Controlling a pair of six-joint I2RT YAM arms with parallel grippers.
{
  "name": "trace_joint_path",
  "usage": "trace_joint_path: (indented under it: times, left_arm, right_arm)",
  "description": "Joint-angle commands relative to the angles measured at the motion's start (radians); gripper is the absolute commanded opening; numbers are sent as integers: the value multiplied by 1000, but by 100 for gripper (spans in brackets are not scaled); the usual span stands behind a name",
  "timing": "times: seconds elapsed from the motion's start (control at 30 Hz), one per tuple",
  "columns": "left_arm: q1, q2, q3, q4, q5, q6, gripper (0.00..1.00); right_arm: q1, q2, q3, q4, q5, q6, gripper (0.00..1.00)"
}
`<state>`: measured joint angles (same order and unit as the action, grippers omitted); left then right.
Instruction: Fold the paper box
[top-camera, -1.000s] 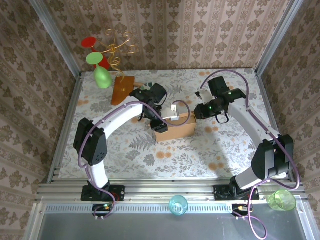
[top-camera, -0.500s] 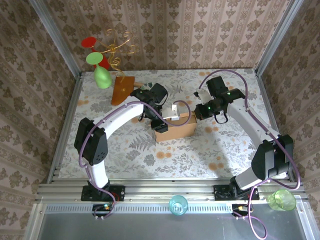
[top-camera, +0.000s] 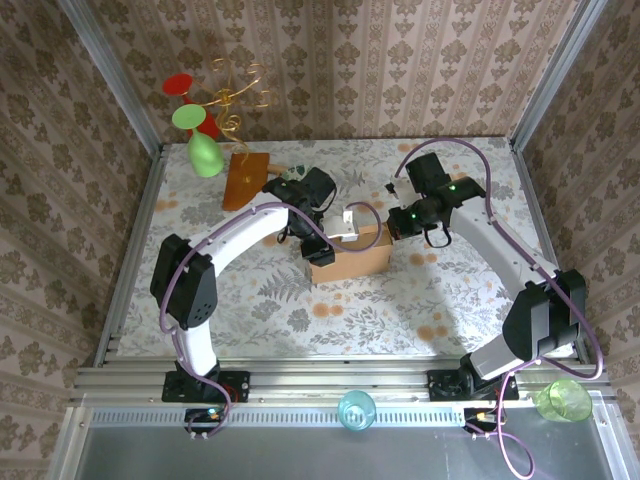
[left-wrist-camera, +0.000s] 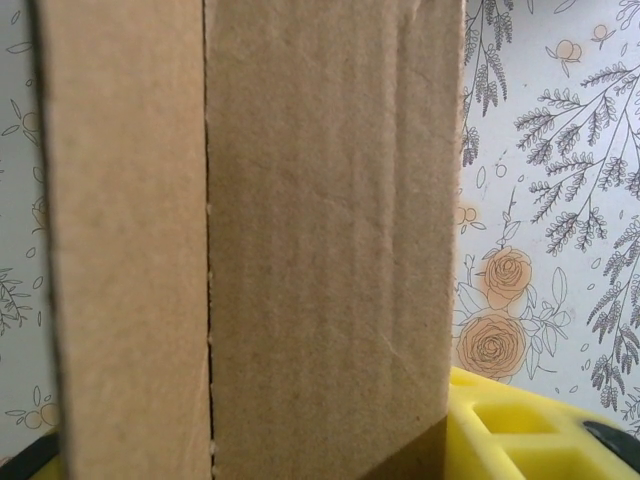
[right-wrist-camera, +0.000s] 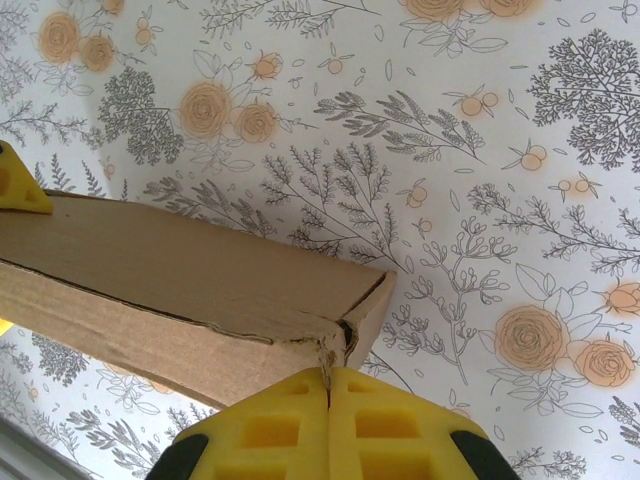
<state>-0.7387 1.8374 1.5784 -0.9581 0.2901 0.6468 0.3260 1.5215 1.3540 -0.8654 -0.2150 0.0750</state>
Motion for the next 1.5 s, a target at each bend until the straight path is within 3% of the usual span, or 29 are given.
trace_joint_path:
  times: [0.0, 0.7, 1.2, 1.47]
  left_arm:
    - [-1, 24, 3, -33, -16, -24, 47]
    - [-1, -61, -46, 95, -11, -207, 53]
    - [16, -153, -83, 177, 34, -339, 61]
    - [17, -165, -118, 174, 44, -335, 64]
  right_arm:
    - [20, -7, -5, -28, 33, 75, 0]
    - [66, -191, -260, 154, 149, 324, 0]
    - [78, -221, -296, 173, 179, 347, 0]
    - [83, -231, -286, 176, 187, 363, 0]
